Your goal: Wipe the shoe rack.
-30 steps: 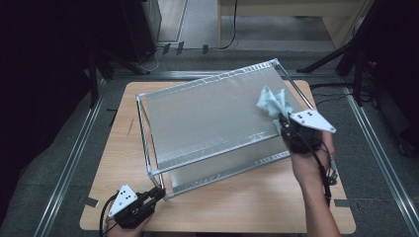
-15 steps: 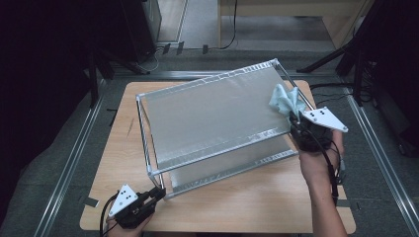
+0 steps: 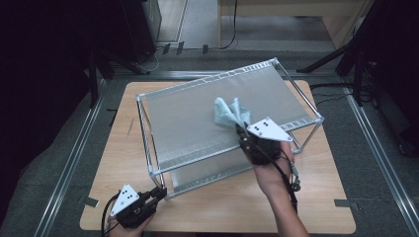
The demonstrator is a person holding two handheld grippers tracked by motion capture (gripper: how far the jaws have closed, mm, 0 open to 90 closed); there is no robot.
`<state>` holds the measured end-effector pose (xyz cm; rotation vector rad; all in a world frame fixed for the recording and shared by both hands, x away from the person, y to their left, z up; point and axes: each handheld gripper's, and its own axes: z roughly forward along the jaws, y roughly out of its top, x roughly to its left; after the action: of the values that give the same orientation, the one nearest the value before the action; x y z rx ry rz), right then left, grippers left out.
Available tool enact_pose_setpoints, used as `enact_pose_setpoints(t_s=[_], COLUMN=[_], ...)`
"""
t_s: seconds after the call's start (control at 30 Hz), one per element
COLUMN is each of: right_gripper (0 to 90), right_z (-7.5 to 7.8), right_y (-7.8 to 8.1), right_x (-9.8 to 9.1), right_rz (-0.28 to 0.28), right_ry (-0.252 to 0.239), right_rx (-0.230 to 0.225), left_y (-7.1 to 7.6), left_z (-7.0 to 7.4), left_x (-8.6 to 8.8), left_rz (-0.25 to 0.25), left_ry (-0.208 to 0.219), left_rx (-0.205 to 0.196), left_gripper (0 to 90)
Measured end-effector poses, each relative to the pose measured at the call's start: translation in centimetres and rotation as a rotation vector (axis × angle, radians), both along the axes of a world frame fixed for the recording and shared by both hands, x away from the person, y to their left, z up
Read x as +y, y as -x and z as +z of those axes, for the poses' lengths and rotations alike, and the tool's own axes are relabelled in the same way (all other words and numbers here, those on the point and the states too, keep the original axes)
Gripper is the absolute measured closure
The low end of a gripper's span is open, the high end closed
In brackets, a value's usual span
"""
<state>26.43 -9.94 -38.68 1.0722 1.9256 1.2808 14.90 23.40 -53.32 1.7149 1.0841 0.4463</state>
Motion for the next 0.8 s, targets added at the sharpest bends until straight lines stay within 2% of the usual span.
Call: enact_pose_setpoints(t_s=[0.2, 0.47, 0.63, 0.8], right_gripper=[81.0, 81.0, 81.0, 81.0], right_z=[-0.1, -0.2, -0.2, -0.2], right_y=[1.5, 3.3, 4.3, 5.3], right_x=[4.4, 9.0, 11.0, 12.3], right_rz=[0.112, 0.232, 0.287, 0.365], right_ry=[-0.010, -0.012, -0.009, -0.016], right_rx=[0.005, 0.014, 0.017, 0.018], left_y=[0.0, -0.1, -0.1, -0.1], left_z=[0.0, 0.0, -0.1, -0.1], left_x=[-0.1, -0.5, -0.9, -1.0], left_rz=[-0.004, -0.013, -0.021, -0.031], left_ry=[-0.001, 0.004, 0.006, 0.001], left_rx=[0.000, -0.001, -0.001, -0.002], left_gripper=[76.8, 76.8, 76.8, 76.8])
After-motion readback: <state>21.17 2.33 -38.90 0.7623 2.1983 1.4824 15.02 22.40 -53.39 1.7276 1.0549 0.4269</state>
